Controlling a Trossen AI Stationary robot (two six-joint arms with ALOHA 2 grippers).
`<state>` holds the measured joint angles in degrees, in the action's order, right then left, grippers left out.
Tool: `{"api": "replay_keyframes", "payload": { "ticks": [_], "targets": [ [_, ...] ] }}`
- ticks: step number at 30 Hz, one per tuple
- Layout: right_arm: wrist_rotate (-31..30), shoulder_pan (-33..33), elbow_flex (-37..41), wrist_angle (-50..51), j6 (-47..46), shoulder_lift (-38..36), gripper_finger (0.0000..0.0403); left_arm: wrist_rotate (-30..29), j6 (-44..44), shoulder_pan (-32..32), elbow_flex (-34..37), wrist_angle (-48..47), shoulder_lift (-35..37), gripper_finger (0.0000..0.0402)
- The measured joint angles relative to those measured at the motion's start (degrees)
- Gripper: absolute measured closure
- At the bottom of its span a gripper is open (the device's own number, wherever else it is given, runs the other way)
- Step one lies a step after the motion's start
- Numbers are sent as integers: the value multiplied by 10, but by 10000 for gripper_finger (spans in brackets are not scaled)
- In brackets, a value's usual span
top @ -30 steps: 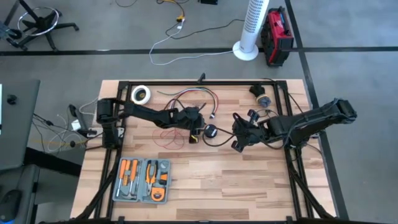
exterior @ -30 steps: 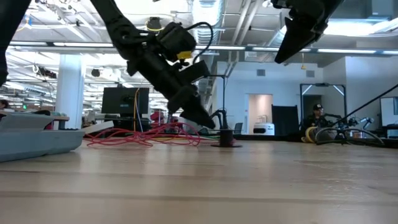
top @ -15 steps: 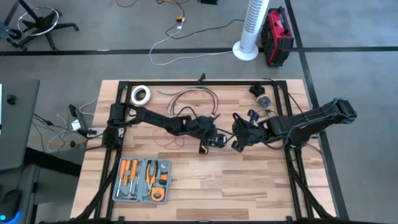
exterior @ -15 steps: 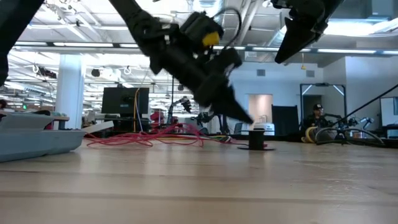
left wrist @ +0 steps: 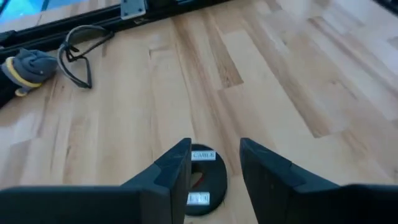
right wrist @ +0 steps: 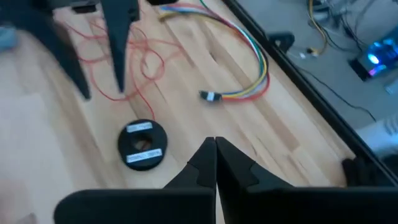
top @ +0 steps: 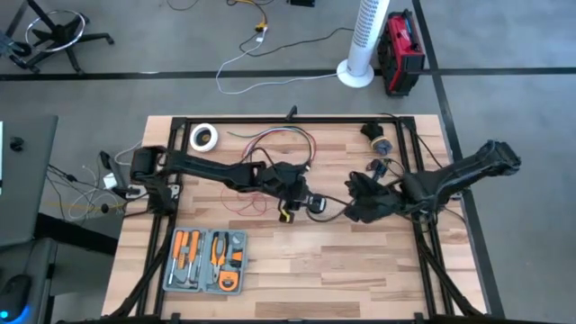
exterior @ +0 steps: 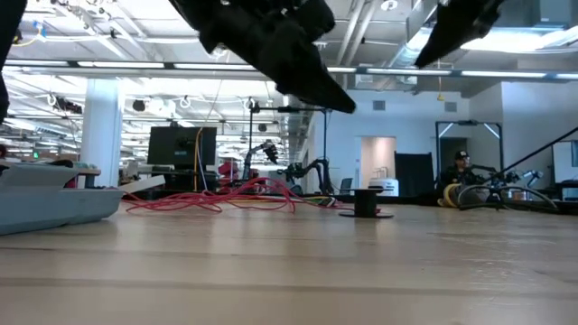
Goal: Coil cords
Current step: Return to Home Position
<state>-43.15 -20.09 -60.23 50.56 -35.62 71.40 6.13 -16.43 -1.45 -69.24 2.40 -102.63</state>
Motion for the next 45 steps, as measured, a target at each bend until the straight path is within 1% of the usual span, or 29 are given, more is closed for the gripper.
{"api": "replay_keyframes", "payload": {
  "ticks": [3,5,11,15,19,23,26,28,30,32,35,38,41,45],
  "targets": [
    [-18,-29,0,4,-4,-27,396,0,0,0,15,-9,39,277],
    [-37,-49,0,13,-4,-44,398,-4,1,0,22,-34,70,277],
    [-93,-98,0,38,-3,-88,400,-83,3,4,50,-124,166,277],
    [-116,-120,0,41,10,-115,400,-118,7,9,68,-155,227,277],
    [-142,-146,0,44,38,-129,401,-129,12,16,95,-154,285,277],
    [-176,-170,0,51,45,-145,401,-131,25,16,122,-146,335,277],
    [-205,-185,0,74,25,-159,401,-132,26,16,149,-133,373,277],
    [-227,-194,1,102,-4,-167,401,-134,27,16,166,-119,397,277],
    [-244,-199,17,109,-28,-182,401,-146,27,16,183,-110,420,277],
    [-246,-200,45,104,-47,-201,401,-159,28,16,197,-103,442,277],
    [-248,-198,97,77,-79,-228,401,-181,37,16,216,-99,470,277],
    [-246,-199,152,-1,-66,-254,402,-182,36,16,232,-91,489,277],
    [-239,-195,199,-105,-2,-275,402,-184,28,15,241,-79,495,277],
    [-198,-170,247,-236,96,-297,402,-182,23,7,252,-68,494,277]
  ]
}}
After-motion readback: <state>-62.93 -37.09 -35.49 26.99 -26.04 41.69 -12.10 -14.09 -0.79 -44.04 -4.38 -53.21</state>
